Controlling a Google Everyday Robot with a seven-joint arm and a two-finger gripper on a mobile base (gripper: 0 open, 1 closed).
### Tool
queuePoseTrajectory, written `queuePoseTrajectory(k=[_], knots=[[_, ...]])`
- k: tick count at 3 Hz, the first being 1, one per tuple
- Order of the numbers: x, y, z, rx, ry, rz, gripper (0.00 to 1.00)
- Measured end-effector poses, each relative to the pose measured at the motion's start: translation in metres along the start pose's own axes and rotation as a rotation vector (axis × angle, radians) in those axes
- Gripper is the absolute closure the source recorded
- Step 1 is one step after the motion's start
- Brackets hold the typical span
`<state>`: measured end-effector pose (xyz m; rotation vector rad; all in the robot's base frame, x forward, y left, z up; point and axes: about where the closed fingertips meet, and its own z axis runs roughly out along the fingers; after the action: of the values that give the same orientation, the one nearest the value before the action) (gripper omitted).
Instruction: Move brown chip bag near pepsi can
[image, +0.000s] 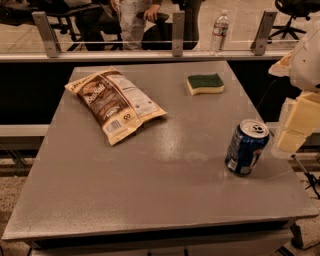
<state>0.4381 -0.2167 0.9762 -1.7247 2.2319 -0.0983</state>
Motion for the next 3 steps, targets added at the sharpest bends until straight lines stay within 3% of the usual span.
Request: queuePoseTrajectory(k=[1, 2, 3], knots=[[0.000, 0.000, 0.000, 0.001, 0.000, 0.000, 0.00], [-0.019, -0.008, 0.004, 0.013, -0.026, 0.006, 0.00], [-0.058, -0.034, 0.014, 0.032, -0.072, 0.015, 0.00]])
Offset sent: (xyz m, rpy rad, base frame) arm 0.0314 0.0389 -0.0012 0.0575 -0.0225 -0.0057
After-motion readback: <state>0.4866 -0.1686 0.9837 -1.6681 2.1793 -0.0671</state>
